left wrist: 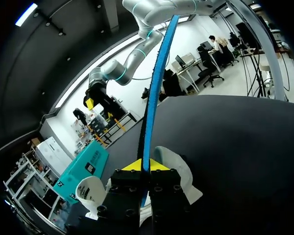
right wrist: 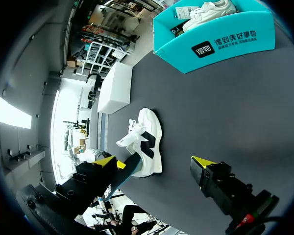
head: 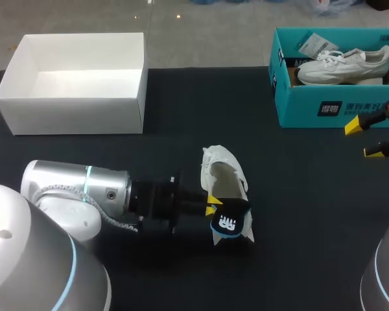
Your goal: Take the shoe out of the shoebox, open the shoe tongue, remove and reinsert the insole, then place the shoe into the shoebox
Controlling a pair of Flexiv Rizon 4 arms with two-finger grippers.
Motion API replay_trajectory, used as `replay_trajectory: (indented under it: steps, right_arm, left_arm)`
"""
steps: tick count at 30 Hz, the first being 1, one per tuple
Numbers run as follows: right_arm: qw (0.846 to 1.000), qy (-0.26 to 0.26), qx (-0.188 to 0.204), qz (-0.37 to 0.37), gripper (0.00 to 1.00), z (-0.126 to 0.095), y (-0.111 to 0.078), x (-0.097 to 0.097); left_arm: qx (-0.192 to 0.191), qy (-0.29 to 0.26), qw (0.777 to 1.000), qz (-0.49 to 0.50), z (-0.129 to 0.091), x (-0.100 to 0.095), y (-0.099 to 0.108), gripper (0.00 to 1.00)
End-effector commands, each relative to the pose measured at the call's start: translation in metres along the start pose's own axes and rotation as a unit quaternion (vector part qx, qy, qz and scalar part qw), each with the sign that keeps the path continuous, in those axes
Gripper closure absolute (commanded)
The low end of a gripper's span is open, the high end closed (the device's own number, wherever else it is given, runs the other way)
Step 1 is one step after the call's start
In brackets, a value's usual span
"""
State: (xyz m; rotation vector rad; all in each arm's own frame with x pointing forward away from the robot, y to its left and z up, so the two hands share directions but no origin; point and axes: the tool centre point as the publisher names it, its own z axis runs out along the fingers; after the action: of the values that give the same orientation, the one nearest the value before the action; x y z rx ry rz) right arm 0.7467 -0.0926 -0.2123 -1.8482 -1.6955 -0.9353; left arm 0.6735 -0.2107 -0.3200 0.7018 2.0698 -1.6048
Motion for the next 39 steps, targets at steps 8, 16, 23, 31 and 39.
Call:
replay_trajectory:
  steps: [8,16,23,31,39]
  right_arm:
    - [1.000,-0.002,-0.001,0.001,0.00,0.000,-0.002,0.000]
    - [1.000,-0.002,-0.001,0.001,0.00,0.000,-0.002,0.000]
    - [1.000,-0.002,-0.001,0.001,0.00,0.000,-0.002,0.000]
    - [1.000,-0.002,-0.001,0.001,0.00,0.000,-0.002,0.000]
    - [1.000,-0.002,-0.001,0.001,0.00,0.000,-0.002,0.000]
  left_arm:
    - [-0.019,0.031,0.999,0.010,-0.002,-0.002,0.028,1.00]
    - [-0.030,0.035,0.999,0.000,-0.003,-0.011,0.047,1.00]
    - [-0.023,0.040,0.999,-0.007,-0.003,-0.009,0.039,0.81]
    - [0.006,0.037,0.999,0.007,0.000,-0.009,0.011,0.17]
    - [0.015,0.060,0.998,0.017,0.010,-0.002,-0.002,1.00]
